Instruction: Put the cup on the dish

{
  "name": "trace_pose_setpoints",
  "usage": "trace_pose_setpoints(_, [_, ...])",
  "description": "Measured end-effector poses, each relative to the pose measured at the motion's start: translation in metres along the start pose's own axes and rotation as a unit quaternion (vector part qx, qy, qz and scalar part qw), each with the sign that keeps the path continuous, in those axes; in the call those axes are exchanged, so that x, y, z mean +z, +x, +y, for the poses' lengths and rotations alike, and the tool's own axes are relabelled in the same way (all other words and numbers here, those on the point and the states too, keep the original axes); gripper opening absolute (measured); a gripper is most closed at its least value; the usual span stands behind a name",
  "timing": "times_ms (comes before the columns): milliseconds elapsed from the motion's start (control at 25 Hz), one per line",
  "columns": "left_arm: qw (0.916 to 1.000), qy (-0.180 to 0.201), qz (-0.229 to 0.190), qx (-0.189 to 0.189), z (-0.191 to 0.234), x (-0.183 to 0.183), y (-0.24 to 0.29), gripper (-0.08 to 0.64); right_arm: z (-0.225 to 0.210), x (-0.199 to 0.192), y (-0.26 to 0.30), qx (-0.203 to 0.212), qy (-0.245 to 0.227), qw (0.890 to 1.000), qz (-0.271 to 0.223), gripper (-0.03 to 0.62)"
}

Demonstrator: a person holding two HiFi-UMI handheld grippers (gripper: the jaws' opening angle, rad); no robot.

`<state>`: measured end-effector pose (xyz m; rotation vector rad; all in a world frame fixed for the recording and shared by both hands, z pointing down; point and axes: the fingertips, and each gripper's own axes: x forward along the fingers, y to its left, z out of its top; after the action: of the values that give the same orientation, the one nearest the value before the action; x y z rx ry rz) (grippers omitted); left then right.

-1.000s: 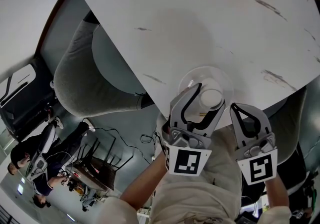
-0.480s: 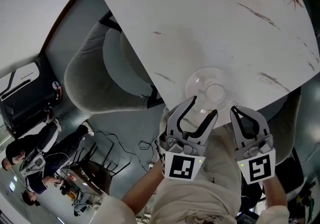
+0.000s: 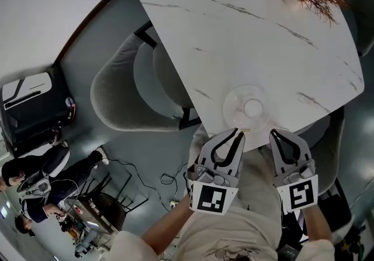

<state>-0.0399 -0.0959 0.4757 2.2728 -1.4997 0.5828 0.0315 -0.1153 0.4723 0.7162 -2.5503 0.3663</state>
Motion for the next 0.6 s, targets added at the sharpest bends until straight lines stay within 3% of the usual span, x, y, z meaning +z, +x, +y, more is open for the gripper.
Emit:
trace_pose_setpoints(80, [1.0000,0.006,-0.001,0.002,0.004,0.009,-0.008,0.007,-0.001,0.006,-0.005,-0.001,-0.006,1.000,-0.004,0.005])
trace_pose_setpoints(400, [0.9990,-0.027,-0.011,0.035,0.014,0.043,-0.043,0.006,0.004,0.044,-0.020,0.009,-0.042,0.998,-0.036,0.005])
trace_pose_setpoints(600, [0.9985,-0.043,-0.020,0.026,-0.001,0.062,-0.054,0.006,0.006,0.063,-0.029,0.016,-0.047,0.997,-0.053,0.005])
